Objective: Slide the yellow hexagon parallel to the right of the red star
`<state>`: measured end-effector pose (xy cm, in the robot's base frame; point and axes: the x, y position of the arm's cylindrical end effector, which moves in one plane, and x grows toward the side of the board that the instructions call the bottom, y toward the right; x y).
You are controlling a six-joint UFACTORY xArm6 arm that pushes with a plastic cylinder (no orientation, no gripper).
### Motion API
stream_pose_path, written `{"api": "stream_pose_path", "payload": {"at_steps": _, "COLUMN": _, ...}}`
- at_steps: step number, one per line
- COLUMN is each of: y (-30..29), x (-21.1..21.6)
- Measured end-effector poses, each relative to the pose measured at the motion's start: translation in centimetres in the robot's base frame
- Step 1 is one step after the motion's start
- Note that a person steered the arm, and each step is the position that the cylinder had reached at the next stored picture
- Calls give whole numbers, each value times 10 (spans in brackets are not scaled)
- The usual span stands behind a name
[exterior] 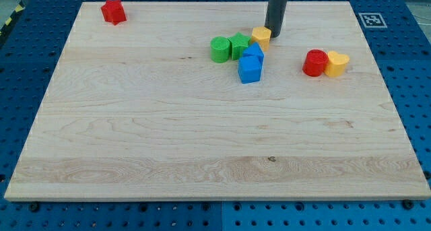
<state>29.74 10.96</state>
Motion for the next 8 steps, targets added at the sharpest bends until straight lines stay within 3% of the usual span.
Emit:
{"api": "stream_pose_path", "payload": {"at_steps": 2, "y": 32, "x": 49}}
{"api": "stream_pose_path", "payload": {"at_steps": 3, "y": -11, "x": 55}}
{"api": "stream_pose_path", "payload": {"at_steps": 5, "y": -27, "x": 37}}
{"api": "stream_pose_path", "payload": {"at_steps": 6, "y": 21, "x": 40}}
{"api": "stream_pose_path", "payload": {"at_steps": 8, "y": 30, "x": 3}}
